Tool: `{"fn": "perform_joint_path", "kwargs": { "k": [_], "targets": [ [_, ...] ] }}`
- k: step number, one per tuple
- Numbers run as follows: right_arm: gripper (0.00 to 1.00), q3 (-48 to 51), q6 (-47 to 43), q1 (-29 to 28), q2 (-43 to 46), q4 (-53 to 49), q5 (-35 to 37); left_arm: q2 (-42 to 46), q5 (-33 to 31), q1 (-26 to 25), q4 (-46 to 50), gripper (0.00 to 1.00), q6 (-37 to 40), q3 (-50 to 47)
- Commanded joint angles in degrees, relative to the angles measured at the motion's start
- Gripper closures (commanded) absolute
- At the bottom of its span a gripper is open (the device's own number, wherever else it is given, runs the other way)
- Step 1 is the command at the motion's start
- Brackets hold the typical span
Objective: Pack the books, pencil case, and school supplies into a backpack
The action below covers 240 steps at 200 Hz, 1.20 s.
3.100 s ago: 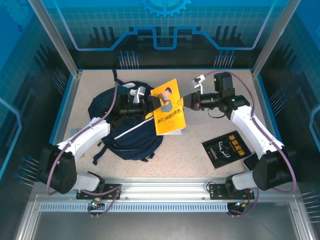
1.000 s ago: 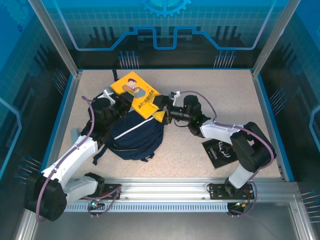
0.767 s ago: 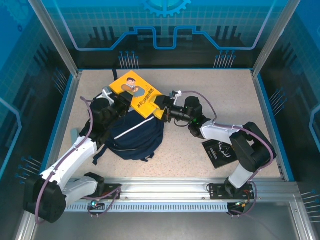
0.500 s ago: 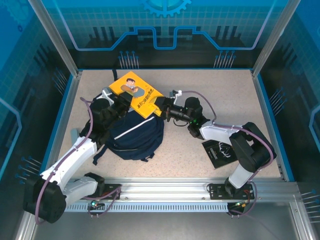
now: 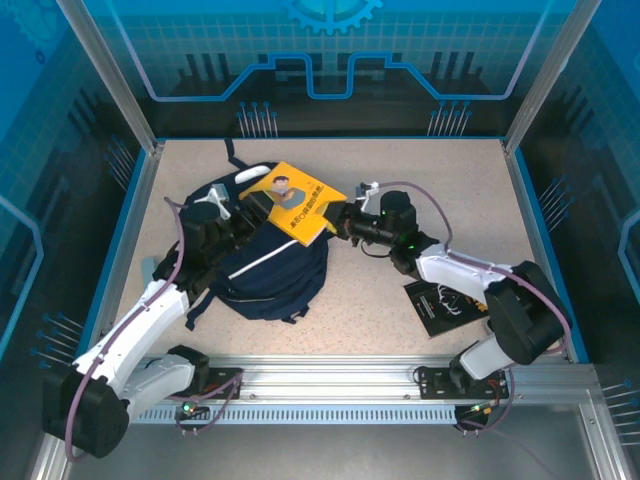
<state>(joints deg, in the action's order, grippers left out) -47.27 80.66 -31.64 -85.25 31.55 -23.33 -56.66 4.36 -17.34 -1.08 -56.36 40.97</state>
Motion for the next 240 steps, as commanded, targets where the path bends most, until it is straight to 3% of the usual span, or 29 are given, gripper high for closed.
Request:
{"fn": "perform_joint_path", "kwargs": {
  "k": [1,53,71,101,132,190,240],
  "targets": [
    [0.99,-0.26,-11.49,3.43,7.86,-11.38,3.44,1.03,1.93,0.30,11.22,0.10,12.87,1.66],
    [0.98,-2.00,-26.12,9.75,22.48,-35.82,13.13,-3.69,2.69,-1.41,28.41,0.05,30.31,7.80],
    [0.98,-2.54,-28.03,11.67,25.43,-40.00,14.59,-5.95,-0.29,-4.49,32.30,0.04,35.46,10.17],
    [0.98,-2.82,-29.22,13.50,27.48,-43.76,15.33,-13.45,-11.48,-11.61,41.20,0.03,41.71,17.45],
    [0.98,-2.81,-29.51,14.21,28.13,-44.71,15.28,-21.87,-15.53,-16.24,45.36,0.03,45.31,21.89],
    [0.98,-1.29,-28.48,15.12,28.63,-44.82,14.59,-36.17,-22.95,-19.48,51.14,0.30,50.01,27.20],
    [0.98,-0.09,-27.70,15.43,28.61,-44.34,13.93,-42.37,-25.92,-19.59,50.89,0.37,50.69,29.97]
  ]
}}
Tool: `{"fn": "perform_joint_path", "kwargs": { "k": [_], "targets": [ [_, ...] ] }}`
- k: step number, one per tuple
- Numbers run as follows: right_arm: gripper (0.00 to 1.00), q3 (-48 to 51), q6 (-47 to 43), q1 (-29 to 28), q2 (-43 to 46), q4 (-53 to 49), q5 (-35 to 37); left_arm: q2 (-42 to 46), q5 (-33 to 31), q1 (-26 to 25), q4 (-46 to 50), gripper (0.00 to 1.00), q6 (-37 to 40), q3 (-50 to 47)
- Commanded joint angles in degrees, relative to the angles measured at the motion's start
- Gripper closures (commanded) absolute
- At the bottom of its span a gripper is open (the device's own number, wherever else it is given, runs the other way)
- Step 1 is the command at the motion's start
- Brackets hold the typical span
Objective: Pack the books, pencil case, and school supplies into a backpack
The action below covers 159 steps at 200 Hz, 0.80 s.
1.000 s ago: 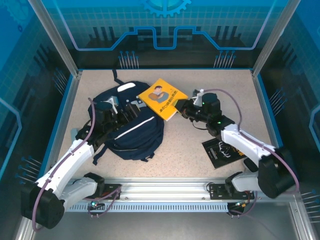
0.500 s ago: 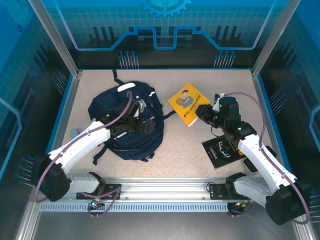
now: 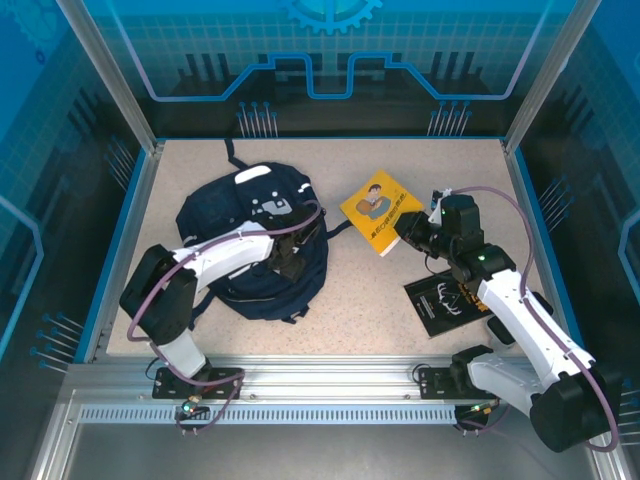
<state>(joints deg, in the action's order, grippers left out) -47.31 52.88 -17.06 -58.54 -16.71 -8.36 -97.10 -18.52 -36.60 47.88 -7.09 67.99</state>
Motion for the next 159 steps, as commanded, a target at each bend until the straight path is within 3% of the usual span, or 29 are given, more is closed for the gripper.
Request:
{"fn": "perform_joint_path", "kwargs": {
  "k": [1,27,62,93,123,159],
  "targets": [
    [0.98,-0.01,0.10,0.87,1.92,3.94,-1.04,-2.08,-3.06,-0.33,1.94,0.37,1.40,3.04],
    [0.98,0.60,0.50,0.86,2.18,4.14,-1.22,-4.44,-5.14,-0.69,2.56,0.42,1.12,4.32],
    [0.98,0.90,0.24,1.06,2.88,3.17,-0.72,-2.31,-8.86,-1.18,2.20,0.70,0.63,5.86],
    [0.98,0.64,-0.53,1.47,4.42,1.46,0.44,3.89,-11.20,-1.38,-1.24,0.83,0.43,6.15],
    [0.98,0.37,-1.53,1.67,6.13,-0.28,0.87,11.27,-10.64,-1.46,-7.43,0.89,2.15,5.29],
    [0.98,1.39,-2.91,1.58,7.28,2.06,-4.52,15.63,-10.21,-1.47,-12.75,0.91,3.66,7.61]
  ]
}}
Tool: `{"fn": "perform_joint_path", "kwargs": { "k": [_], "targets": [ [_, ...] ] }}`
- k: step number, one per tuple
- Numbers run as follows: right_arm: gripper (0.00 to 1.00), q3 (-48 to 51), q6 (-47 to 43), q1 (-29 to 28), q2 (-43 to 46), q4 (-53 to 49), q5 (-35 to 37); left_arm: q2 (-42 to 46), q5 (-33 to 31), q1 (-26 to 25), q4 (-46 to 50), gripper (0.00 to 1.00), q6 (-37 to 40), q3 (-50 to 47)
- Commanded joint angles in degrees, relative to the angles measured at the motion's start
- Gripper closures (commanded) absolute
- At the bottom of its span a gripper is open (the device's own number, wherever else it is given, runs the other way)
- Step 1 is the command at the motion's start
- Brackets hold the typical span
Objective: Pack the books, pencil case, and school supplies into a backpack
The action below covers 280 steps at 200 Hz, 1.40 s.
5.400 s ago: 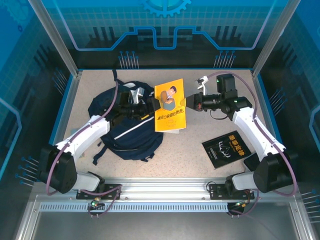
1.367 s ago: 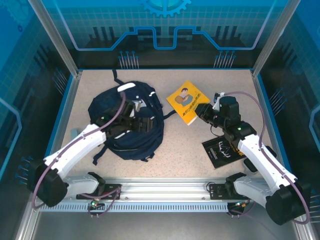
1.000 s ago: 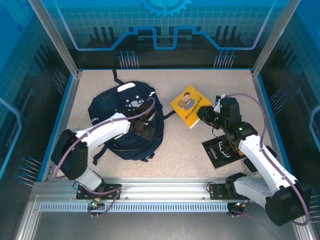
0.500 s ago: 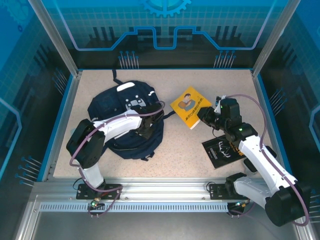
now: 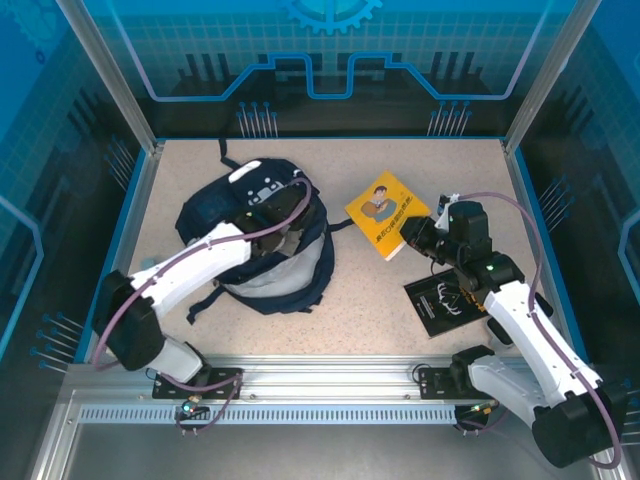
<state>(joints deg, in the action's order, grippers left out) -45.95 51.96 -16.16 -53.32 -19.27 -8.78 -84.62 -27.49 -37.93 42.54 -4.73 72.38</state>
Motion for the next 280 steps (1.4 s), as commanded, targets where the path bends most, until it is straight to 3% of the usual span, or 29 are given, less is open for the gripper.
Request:
{"fn": "perform_joint_path", "kwargs": {
  "k": [1,77,139,180,220,280],
  "targets": [
    [0.98,0.06,-1.97,0.65,2.07,4.65,-4.30,3.24,-1.21,-0.13,-7.67,0.91,1.35,3.21],
    [0.98,3.58,0.75,-1.43,0.80,6.94,-14.88,5.87,0.03,-0.13,-19.18,0.94,0.54,4.34],
    [0.97,4.84,9.06,-8.88,-9.94,25.66,-18.65,6.12,1.99,-0.17,-20.30,0.96,-1.31,5.44],
    [0.98,1.78,13.31,-15.53,-21.59,37.78,-14.28,7.09,3.82,-0.17,-21.10,0.97,-3.84,5.13],
    [0.98,-0.79,16.55,-18.29,-31.53,43.84,-7.78,9.61,6.36,-0.19,-21.75,0.98,-8.48,3.60],
    [0.98,-8.16,21.95,-22.25,-46.39,43.14,2.80,8.98,9.83,-0.15,-19.78,0.98,-9.73,4.71]
  ]
}}
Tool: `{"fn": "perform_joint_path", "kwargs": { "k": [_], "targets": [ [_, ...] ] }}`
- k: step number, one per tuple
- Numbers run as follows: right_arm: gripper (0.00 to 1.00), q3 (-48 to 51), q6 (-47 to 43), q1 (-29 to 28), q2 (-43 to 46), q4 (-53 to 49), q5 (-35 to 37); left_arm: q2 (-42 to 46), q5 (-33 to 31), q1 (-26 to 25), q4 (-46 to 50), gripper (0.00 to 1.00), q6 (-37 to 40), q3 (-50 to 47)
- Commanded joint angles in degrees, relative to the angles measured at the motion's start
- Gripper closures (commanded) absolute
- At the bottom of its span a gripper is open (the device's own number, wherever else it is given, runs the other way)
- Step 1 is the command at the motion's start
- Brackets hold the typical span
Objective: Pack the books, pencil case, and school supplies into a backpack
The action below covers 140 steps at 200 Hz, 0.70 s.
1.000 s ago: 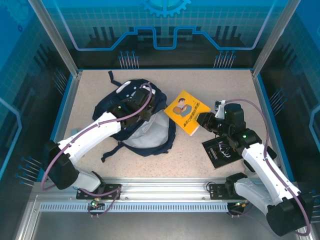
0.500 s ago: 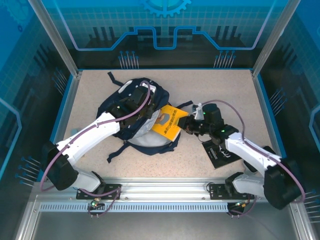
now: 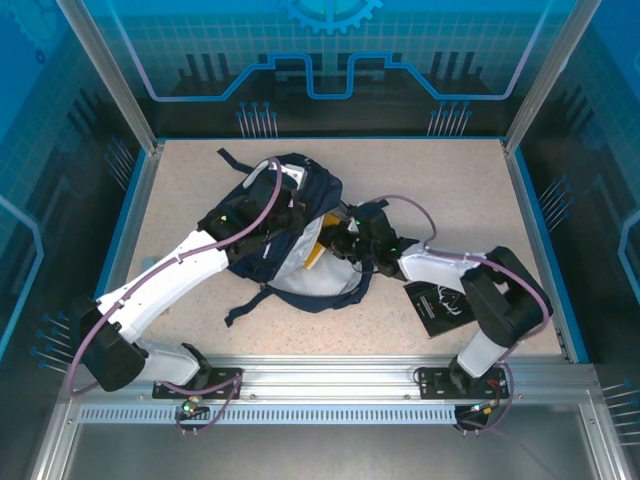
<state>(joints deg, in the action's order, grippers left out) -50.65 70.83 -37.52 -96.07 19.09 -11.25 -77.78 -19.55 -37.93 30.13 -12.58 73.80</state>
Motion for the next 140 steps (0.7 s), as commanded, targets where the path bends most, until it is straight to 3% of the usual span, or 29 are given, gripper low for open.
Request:
{"fn": "perform_joint_path", "kwargs": {
  "k": [1,90,119,140],
  "targets": [
    [0.97,-3.61,3.13,-0.89,-3.75,4.67,5.32,2.12,1.94,-0.18,-7.32,0.98,-1.86,3.33],
    [0.86,-15.88,5.14,-3.03,-19.06,5.70,2.80,1.84,1.99,-0.08,-6.26,0.99,-1.97,3.54],
    [0.74,-18.00,4.61,-3.26,-20.59,4.49,0.90,1.56,1.96,-0.04,-6.20,0.99,-1.80,3.69],
    [0.58,-16.32,3.68,-2.51,-18.73,3.84,-0.50,1.60,1.46,-0.04,-6.03,0.99,-1.39,3.47]
  ]
}}
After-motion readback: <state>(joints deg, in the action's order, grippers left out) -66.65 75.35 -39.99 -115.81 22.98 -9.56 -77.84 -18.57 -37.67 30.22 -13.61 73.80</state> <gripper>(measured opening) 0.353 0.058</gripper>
